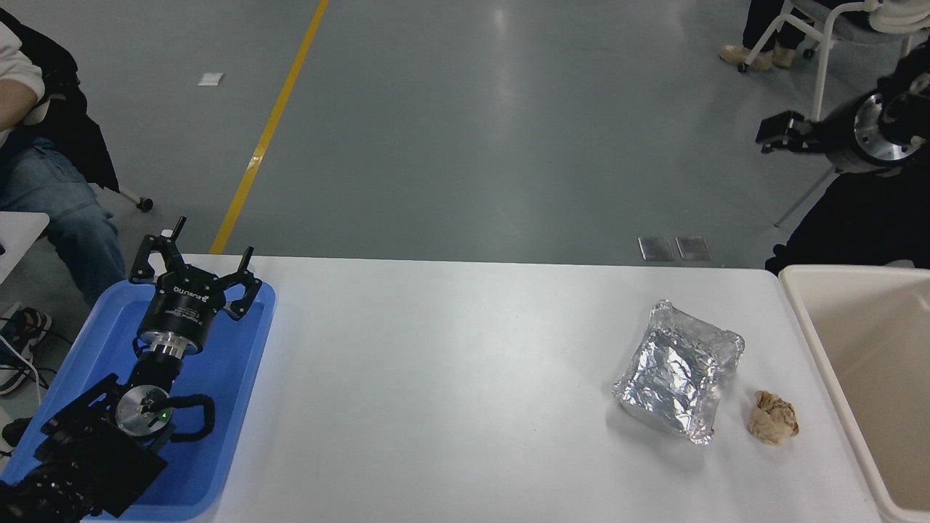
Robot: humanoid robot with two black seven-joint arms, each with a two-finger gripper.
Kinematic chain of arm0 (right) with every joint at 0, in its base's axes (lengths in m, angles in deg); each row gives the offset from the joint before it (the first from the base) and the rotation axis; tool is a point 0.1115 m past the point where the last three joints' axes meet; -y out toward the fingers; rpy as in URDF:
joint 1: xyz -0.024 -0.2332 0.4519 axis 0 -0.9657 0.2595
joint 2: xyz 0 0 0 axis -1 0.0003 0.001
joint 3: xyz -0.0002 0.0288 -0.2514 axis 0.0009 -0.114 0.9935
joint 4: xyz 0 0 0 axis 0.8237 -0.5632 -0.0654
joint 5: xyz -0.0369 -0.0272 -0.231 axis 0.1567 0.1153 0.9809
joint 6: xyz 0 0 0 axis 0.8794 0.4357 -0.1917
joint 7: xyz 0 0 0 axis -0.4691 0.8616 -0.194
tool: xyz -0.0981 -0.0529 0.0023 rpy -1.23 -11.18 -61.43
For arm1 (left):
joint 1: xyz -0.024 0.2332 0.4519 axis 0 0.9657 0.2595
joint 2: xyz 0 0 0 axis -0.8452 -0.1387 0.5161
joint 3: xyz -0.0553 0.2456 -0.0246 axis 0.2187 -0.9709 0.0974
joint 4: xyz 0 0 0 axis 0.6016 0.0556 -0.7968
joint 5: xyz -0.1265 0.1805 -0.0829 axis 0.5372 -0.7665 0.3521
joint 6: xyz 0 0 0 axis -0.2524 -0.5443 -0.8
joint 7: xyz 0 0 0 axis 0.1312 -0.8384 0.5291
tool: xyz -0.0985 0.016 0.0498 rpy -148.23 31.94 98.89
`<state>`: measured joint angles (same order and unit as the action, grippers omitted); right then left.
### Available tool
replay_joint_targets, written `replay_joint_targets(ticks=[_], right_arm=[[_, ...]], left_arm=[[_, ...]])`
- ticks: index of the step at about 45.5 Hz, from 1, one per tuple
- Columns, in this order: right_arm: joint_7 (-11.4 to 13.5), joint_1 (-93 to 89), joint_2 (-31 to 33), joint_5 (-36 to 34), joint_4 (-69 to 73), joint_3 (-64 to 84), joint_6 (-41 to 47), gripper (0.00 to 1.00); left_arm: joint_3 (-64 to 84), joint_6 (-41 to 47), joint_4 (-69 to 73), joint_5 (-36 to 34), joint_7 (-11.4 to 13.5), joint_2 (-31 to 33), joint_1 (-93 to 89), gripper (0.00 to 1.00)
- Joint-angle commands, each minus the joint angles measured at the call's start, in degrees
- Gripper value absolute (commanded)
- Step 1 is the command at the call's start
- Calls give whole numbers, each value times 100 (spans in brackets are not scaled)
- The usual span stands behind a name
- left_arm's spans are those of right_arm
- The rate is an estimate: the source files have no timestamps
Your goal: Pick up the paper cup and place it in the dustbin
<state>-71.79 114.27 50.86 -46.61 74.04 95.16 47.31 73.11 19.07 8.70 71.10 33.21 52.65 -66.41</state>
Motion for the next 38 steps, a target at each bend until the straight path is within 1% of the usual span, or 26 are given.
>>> replay_joint_targets(ticks=[1, 9, 38], right_arm=[[1, 1085, 26, 3, 1257, 299, 716, 100], [10, 1691, 87, 47, 1943, 440, 716, 100], [10, 1920, 61, 56, 2102, 396, 716, 100]], left_arm=[[0, 0, 0, -1, 0, 0, 1, 100], [0, 0, 0, -1, 0, 0, 1, 100], [0, 0, 0, 8, 0, 0, 1, 100]])
